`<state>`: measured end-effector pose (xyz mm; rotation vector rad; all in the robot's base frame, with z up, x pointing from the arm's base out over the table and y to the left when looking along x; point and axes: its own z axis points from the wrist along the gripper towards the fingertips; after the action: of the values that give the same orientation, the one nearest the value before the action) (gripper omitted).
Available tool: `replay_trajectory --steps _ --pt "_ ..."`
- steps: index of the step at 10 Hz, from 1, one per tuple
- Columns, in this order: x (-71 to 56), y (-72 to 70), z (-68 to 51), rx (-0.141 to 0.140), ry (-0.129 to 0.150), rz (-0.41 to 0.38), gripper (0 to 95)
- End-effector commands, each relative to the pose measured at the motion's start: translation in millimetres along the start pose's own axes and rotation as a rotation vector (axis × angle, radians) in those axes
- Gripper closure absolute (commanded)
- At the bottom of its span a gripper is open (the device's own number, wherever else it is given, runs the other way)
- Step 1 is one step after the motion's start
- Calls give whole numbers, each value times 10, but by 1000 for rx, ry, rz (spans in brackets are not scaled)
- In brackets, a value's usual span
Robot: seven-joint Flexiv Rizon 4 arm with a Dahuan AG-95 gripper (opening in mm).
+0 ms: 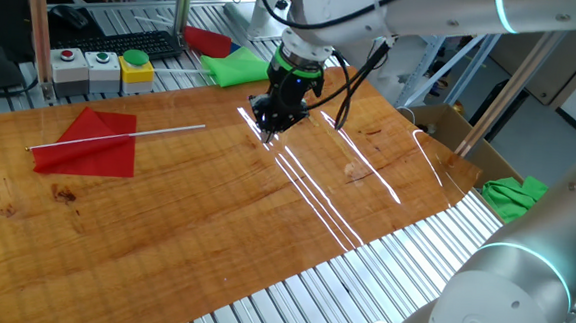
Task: Wave the flag
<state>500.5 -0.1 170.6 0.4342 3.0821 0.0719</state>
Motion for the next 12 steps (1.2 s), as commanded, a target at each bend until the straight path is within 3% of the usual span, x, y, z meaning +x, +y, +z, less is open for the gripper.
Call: replay_trajectory --steps 1,6,7,8,12 --pt "5 0 6 7 -8 10 950" --pt "5 0 6 -1 -2 11 950" --pt "5 0 6 -14 -3 18 950" --pt "5 0 6 -11 -18 28 950" --pt "5 0 6 13 -30 114 950"
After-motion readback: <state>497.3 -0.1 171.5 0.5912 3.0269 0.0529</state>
